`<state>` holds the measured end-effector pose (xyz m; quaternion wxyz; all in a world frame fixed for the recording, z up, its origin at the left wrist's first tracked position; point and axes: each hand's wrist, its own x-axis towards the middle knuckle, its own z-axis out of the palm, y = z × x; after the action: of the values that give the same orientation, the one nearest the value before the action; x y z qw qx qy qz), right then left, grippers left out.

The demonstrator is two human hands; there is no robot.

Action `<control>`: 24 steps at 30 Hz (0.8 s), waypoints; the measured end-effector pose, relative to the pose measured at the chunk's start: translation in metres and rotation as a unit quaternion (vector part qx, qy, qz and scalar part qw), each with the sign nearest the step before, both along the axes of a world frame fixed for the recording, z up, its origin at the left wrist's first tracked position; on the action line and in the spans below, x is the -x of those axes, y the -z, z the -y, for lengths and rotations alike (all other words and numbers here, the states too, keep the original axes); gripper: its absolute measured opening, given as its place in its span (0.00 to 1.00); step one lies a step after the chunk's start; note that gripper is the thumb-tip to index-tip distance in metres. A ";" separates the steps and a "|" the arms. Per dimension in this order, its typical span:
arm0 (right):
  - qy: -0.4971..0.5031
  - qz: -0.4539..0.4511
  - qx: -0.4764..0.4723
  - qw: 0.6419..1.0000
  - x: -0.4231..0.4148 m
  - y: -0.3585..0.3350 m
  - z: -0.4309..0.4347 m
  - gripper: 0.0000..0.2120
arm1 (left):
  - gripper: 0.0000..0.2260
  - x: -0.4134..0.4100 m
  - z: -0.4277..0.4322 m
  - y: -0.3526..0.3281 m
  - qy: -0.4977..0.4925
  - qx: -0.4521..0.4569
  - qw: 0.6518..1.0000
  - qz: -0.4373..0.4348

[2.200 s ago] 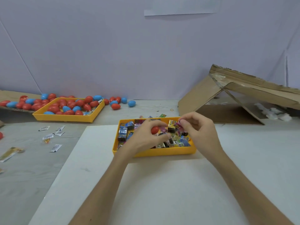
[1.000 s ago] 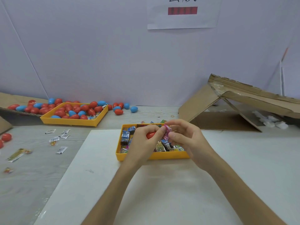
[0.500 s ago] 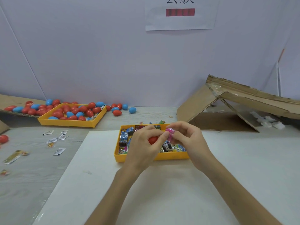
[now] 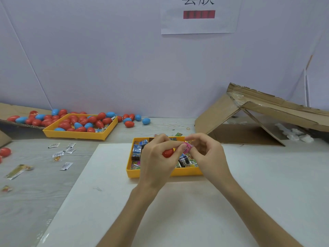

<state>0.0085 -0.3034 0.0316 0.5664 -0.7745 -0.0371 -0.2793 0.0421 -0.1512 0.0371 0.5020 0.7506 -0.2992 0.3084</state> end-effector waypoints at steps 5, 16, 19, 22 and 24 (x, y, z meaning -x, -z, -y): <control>0.007 0.007 0.061 0.998 0.002 0.001 -0.002 0.11 | 0.03 0.000 0.002 0.000 0.066 0.019 0.996 -0.055; 0.012 0.033 -0.026 0.999 0.001 -0.005 0.006 0.13 | 0.07 -0.004 -0.005 -0.005 0.203 0.005 0.944 -0.259; -0.014 0.018 -0.025 0.999 0.001 -0.005 0.006 0.15 | 0.05 -0.002 -0.003 -0.005 0.228 -0.017 0.932 -0.282; -0.053 0.001 -0.024 0.998 0.001 -0.004 0.004 0.12 | 0.03 -0.001 -0.004 -0.005 0.245 0.003 0.914 -0.323; -0.064 -0.004 -0.035 0.997 0.000 -0.005 0.003 0.10 | 0.05 -0.002 -0.006 -0.006 0.259 0.030 0.897 -0.357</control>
<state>0.0082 -0.3062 0.0365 0.6101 -0.7512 -0.0744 -0.2407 0.0445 -0.1448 0.0430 0.6597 0.6908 -0.2741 -0.1120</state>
